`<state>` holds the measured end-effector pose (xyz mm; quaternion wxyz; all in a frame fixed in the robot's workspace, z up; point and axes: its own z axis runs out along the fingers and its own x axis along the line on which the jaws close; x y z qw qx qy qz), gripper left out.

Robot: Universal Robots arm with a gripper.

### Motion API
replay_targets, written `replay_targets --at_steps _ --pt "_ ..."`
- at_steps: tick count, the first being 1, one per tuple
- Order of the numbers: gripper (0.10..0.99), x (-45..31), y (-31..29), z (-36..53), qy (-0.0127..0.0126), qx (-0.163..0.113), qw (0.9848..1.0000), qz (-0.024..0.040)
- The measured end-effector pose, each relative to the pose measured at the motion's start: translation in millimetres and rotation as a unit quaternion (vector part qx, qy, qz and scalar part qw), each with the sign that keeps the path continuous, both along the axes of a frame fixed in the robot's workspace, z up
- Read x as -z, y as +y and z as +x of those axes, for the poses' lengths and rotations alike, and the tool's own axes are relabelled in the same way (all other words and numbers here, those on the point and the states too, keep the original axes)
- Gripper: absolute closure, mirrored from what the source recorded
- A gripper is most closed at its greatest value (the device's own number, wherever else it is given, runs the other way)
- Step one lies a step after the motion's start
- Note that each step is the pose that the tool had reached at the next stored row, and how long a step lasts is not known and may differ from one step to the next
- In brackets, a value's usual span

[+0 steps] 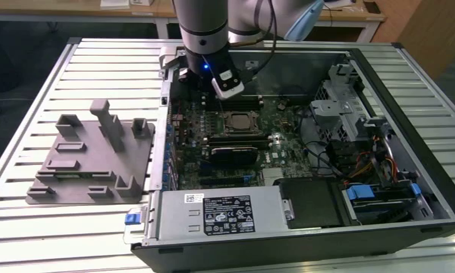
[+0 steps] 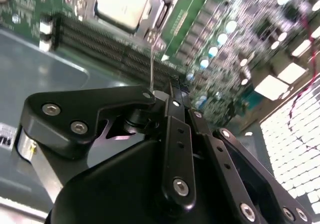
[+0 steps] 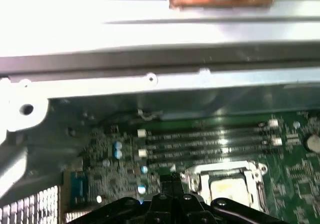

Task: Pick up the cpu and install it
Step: 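Install the first cpu locking lever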

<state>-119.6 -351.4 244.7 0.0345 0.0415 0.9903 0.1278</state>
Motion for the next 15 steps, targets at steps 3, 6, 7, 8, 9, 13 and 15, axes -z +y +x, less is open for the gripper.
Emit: replay_targets --at_steps 3,6,7,8,9,13,15 --pt "0.980 0.2 0.0 -0.6 -0.0001 0.000 0.9999 0.0165" --pt "0.980 0.4 0.1 -0.6 -0.0001 0.000 0.9998 0.0219" --pt "0.980 0.4 0.1 -0.6 -0.0001 0.000 0.9998 0.0222" --pt "0.980 0.4 0.0 -0.5 -0.0001 0.000 0.9997 0.0225" --pt "0.980 0.4 0.0 0.0 0.0000 0.000 0.9997 0.0225" --pt "0.980 0.5 0.0 5.6 -0.0001 0.000 0.9997 0.0225" --pt "0.980 0.5 0.0 9.7 0.0000 0.000 0.9997 0.0225"
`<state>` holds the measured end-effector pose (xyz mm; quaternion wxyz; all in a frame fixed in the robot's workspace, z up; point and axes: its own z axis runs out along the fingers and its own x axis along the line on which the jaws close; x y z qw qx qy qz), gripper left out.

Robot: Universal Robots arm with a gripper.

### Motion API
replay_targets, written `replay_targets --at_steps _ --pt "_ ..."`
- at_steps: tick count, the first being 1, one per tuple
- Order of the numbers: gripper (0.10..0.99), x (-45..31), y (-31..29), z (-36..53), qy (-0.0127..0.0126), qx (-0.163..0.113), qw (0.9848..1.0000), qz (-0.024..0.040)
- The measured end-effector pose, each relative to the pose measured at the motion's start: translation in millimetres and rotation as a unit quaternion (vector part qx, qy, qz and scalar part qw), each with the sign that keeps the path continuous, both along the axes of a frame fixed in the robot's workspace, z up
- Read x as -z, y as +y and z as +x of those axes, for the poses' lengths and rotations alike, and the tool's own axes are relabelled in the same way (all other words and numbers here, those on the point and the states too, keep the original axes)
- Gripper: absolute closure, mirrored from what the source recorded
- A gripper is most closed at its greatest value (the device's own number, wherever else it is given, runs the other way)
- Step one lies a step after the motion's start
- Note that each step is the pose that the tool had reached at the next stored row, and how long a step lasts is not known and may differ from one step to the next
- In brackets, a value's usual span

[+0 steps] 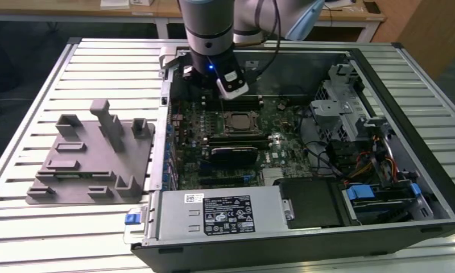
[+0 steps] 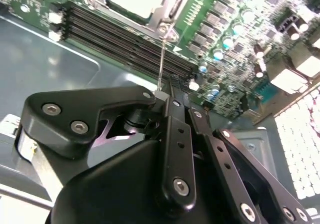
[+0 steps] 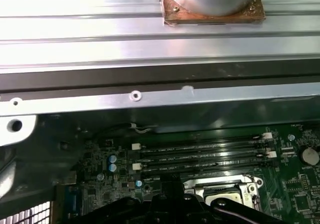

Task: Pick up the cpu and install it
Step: 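Install the first cpu locking lever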

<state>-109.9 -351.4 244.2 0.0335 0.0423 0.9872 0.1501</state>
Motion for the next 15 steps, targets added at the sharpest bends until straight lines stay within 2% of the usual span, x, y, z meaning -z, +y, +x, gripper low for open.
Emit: replay_targets --at_steps 7,15 --pt "0.980 0.2 0.0 18.3 0.0005 0.000 1.0000 0.0000" --pt "0.980 0.5 0.0 44.1 0.0022 0.000 1.0000 0.0000"
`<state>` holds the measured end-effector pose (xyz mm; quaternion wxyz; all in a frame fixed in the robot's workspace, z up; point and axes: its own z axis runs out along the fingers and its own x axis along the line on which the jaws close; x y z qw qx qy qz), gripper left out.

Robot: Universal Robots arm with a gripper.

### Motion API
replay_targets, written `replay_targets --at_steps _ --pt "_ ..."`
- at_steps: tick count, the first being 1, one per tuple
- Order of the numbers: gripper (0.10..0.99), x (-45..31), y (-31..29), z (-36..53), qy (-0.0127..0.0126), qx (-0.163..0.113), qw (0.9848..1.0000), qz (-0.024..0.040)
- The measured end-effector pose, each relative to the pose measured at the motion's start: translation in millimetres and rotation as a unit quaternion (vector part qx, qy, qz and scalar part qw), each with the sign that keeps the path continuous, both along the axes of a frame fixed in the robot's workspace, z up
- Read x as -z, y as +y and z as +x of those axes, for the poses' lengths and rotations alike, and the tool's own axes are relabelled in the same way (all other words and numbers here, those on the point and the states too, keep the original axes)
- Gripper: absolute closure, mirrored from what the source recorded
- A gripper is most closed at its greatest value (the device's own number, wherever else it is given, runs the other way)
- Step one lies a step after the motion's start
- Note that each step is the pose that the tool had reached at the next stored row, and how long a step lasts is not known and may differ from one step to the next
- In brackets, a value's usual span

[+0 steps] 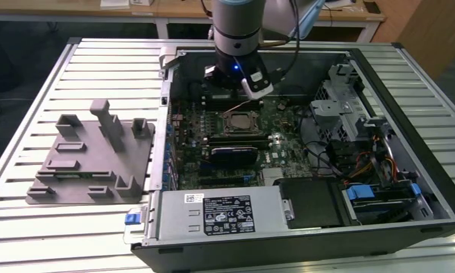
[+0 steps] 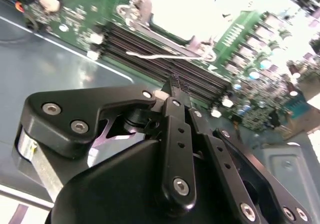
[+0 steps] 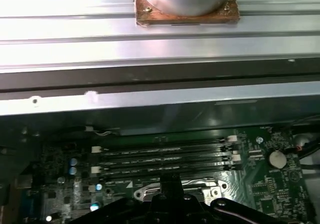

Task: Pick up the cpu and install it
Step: 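Install the first cpu locking lever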

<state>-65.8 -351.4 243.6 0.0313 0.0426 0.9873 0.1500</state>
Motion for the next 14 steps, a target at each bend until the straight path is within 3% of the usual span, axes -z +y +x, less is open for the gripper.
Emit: replay_targets --at_steps 14 --pt "0.980 0.4 0.0 47.2 0.0045 0.000 1.0000 -0.0001"
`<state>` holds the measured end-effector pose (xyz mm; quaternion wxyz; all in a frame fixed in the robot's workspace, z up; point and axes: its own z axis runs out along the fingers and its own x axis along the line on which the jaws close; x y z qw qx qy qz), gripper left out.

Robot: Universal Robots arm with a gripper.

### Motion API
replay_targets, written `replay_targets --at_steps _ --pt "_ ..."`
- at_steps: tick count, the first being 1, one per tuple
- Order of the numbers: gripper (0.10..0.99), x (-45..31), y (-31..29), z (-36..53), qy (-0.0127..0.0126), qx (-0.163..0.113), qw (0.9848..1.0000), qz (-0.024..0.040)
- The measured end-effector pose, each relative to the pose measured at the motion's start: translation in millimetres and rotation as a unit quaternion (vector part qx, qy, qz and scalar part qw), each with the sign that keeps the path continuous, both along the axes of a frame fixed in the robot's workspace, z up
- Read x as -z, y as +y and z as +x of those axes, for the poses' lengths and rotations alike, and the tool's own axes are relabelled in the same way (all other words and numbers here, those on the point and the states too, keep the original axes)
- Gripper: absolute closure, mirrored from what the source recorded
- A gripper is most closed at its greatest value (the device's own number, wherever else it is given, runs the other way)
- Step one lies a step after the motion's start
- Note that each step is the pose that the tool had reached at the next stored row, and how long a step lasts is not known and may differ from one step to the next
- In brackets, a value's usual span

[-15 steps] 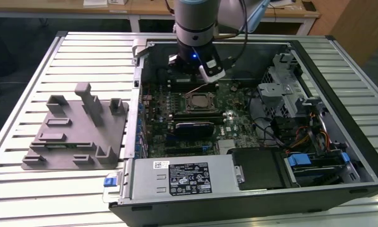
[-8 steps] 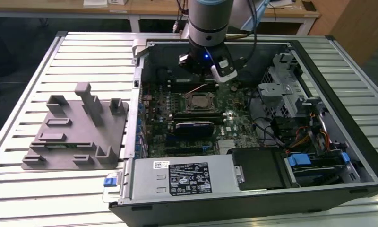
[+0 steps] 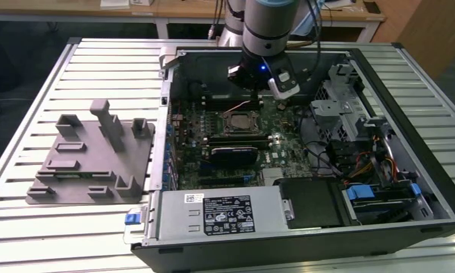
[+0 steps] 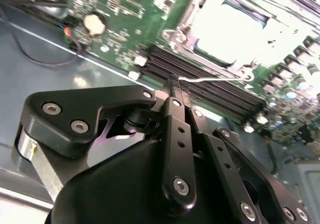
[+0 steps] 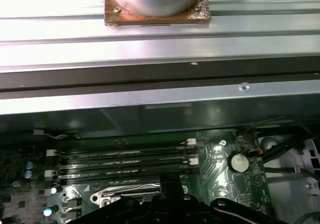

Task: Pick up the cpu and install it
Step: 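Install the first cpu locking lever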

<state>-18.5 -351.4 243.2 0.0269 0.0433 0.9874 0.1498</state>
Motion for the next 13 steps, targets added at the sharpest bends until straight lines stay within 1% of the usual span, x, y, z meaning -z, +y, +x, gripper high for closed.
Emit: replay_targets --at_steps 4,6,10,13 --pt "0.980 0.1 0.0 11.7 0.0009 0.000 1.0000 0.0000" --pt "0.980 0.2 0.0 15.8 0.0011 0.000 1.0000 0.0000" --pt "0.980 0.2 0.1 16.0 0.0011 0.000 1.0000 -0.0006" --pt "0.980 1.7 0.0 11.2 0.0011 0.001 1.0000 -0.0042"
